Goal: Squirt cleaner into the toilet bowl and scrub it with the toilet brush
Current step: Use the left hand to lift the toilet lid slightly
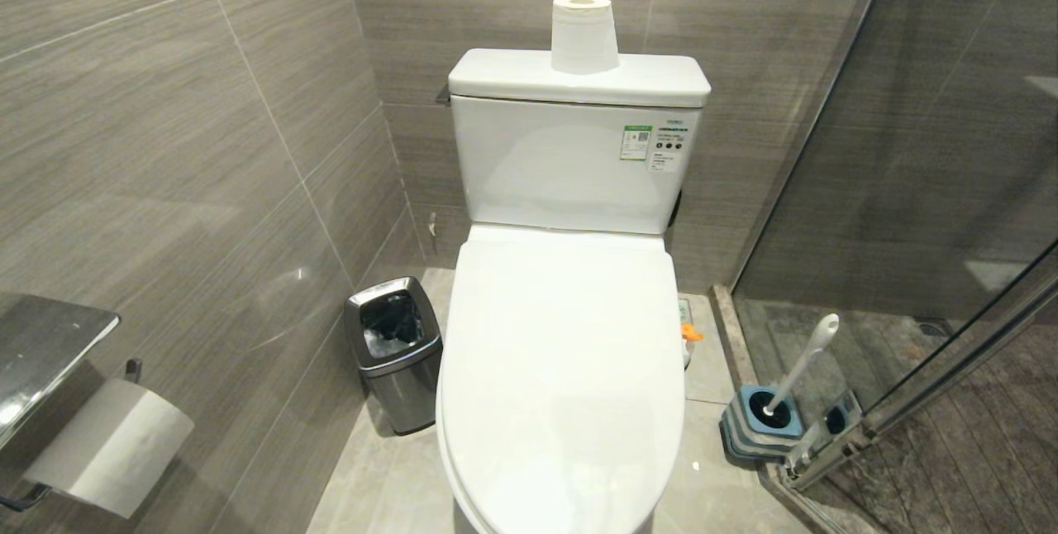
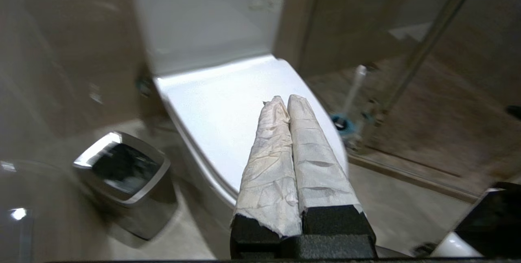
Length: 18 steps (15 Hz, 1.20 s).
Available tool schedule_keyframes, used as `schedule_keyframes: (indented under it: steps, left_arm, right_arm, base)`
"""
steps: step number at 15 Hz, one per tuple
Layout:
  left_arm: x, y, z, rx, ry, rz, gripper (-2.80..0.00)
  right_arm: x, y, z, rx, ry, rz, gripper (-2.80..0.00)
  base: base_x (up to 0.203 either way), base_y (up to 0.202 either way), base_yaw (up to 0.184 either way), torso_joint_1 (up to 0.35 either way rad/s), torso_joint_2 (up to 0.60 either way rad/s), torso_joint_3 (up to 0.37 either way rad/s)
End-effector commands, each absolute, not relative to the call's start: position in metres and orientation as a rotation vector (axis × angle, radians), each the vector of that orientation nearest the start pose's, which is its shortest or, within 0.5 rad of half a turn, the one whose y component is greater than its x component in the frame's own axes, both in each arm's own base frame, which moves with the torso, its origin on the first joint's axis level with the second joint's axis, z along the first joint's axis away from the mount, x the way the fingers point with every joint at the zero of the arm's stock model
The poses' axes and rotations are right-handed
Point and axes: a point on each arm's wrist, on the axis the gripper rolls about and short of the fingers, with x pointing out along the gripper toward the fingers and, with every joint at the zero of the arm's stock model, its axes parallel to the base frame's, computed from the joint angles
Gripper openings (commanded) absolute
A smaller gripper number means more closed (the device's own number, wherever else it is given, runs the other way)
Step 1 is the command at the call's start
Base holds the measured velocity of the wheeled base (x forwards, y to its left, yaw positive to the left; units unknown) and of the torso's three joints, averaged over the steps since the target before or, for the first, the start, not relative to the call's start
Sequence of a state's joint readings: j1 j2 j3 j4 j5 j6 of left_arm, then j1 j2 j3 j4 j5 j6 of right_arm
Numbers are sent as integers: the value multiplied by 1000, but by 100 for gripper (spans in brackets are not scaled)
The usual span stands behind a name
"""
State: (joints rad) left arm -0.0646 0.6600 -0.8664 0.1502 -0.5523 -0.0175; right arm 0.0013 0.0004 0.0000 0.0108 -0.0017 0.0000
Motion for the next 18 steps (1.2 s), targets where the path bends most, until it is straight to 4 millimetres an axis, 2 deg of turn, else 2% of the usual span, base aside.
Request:
schedule_keyframes:
  steps: [1, 6, 8, 11, 14, 18]
  left_arm:
    - [73, -23, 296, -92, 154, -696, -280]
    - [141, -40, 256, -189, 525, -642, -280]
    - [155, -53, 242, -303, 662, -645, -280]
    - [158, -68, 215, -406, 837, -665, -280]
    - [177, -71, 187, -443, 887, -685, -280]
    - [208, -72, 142, -462, 844, -670, -280]
  right_arm:
    - [-23, 0, 74, -2, 12, 0, -280]
    - [-23, 0, 74, 0, 12, 0, -280]
    - [-23, 0, 74, 0, 11, 0, -280]
    - [-23, 0, 74, -3, 11, 0, -280]
    - [-23, 0, 74, -2, 11, 0, -280]
    - [-23, 0, 74, -2, 11, 0, -280]
  base:
    - [0, 0, 0, 0, 0, 0]
    - [0, 0, 0, 0, 0, 0]
    - [0, 0, 0, 0, 0, 0]
    - [0, 0, 0, 0, 0, 0]
    - [0, 0, 0, 0, 0, 0]
    - [0, 0, 0, 0, 0, 0]
